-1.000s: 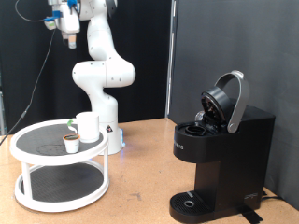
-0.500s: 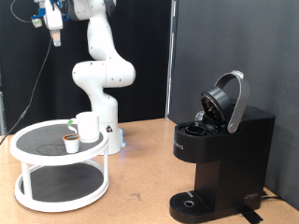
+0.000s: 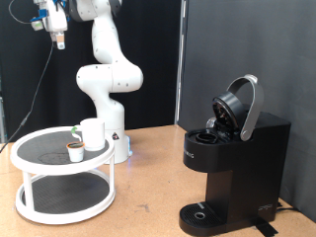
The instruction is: Make a cup of coffee with the keurig machine
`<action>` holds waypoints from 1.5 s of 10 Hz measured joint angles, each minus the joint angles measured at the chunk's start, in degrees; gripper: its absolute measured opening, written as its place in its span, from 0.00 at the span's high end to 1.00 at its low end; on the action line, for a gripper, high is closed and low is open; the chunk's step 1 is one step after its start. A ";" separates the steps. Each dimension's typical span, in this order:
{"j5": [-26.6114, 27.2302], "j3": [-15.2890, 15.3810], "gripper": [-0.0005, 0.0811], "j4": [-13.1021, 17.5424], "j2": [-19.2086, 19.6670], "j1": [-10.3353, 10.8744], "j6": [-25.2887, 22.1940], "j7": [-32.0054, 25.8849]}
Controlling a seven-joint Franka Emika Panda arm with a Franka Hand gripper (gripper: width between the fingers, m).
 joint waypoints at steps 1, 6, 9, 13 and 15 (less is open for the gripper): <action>0.91 -1.17 0.09 -0.20 0.24 1.57 0.66 -3.69; 1.05 -2.62 0.09 -3.80 6.17 5.56 11.90 -7.52; 2.38 -3.16 0.09 -3.80 6.10 5.91 9.78 -11.30; 2.30 -2.96 0.09 -6.92 6.84 6.12 13.71 -11.41; 1.57 -2.81 0.09 -9.56 7.31 6.07 17.53 -10.55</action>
